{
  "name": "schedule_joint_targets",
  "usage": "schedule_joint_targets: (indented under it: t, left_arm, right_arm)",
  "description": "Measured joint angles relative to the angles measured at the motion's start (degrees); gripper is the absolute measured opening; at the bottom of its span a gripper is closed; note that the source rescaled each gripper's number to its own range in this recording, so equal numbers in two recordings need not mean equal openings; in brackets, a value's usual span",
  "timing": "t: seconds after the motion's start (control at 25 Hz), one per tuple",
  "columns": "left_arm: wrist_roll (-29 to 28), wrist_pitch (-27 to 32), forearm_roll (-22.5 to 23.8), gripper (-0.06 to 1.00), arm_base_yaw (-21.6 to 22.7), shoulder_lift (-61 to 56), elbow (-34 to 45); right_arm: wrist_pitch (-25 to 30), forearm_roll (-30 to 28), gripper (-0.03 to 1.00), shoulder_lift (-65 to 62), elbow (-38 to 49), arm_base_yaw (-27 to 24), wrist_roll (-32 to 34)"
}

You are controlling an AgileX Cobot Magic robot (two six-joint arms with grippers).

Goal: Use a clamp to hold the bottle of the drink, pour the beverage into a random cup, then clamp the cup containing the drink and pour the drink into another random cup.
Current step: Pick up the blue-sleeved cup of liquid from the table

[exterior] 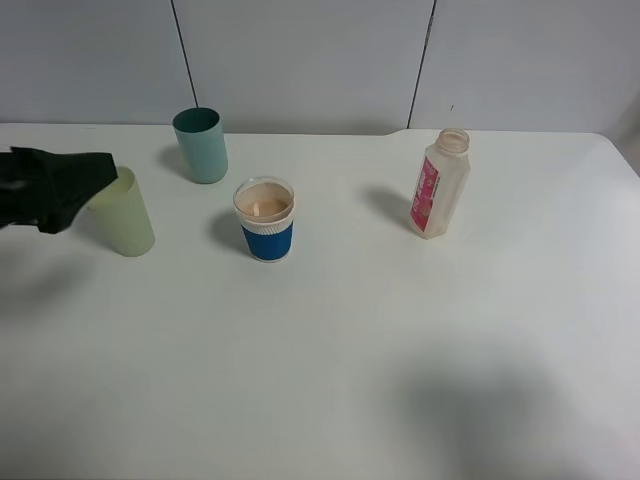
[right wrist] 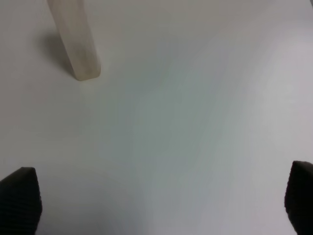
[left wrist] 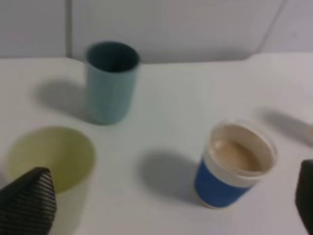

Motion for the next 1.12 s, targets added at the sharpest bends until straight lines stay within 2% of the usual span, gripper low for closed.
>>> schedule_joint_targets:
  t: [0.04, 0.16, 0.24, 0.28, 0.32, 0.48, 0.6, 0.88, 1.0, 1.08, 1.12]
  left_arm:
    - [-2.8, -3.5, 1.2, 0.99, -2.4, 2.3, 1.5]
    - [-5.6, -9.0, 2.9, 0.99, -6.8, 6.2, 2.7]
    - [-6.0, -10.1, 3.2, 0.99, -8.2, 7.7, 2.9]
    - [-6.4, -13.2, 3.3, 0.99, -10.7, 10.5, 3.0]
    - [-6.4, -13.2, 3.3, 0.99, -10.7, 10.5, 3.0]
    - [-6.4, -21.5, 3.1, 1.0, -14.7, 17.4, 4.1]
    - [-6.4, -26.6, 2.7, 1.0, -15.4, 21.8, 4.6]
    - [-6.2, -43.2, 2.3, 1.0, -15.5, 37.4, 6.6]
    - [-6.0, -44.7, 2.3, 1.0, -15.5, 38.6, 6.7]
    - [-5.1, -48.7, 2.3, 1.0, -15.5, 42.1, 6.7]
    - [-5.1, -48.7, 2.3, 1.0, -15.5, 42.1, 6.7]
  right_arm:
    - [0.0, 0.0, 1.0, 0.0, 0.0, 0.0, 0.0]
    - [0.0, 0.0, 1.0, 0.0, 0.0, 0.0, 0.0]
    - [0.0, 0.0, 1.0, 0.0, 0.0, 0.0, 0.0]
    - [0.0, 0.0, 1.0, 0.0, 0.0, 0.0, 0.0]
    - [0.0, 0.0, 1.0, 0.0, 0.0, 0.0, 0.0]
    - [0.0, 0.0, 1.0, 0.0, 0.0, 0.0, 0.0]
    - [0.0, 0.0, 1.0, 0.0, 0.0, 0.0, 0.0]
    - [0.0, 0.0, 1.0, 0.0, 0.0, 0.0, 0.0]
    - [0.0, 0.0, 1.0, 0.0, 0.0, 0.0, 0.0]
    - [0.0, 0.0, 1.0, 0.0, 0.0, 0.0, 0.0]
    - [0.0, 0.0, 1.0, 0.0, 0.0, 0.0, 0.0]
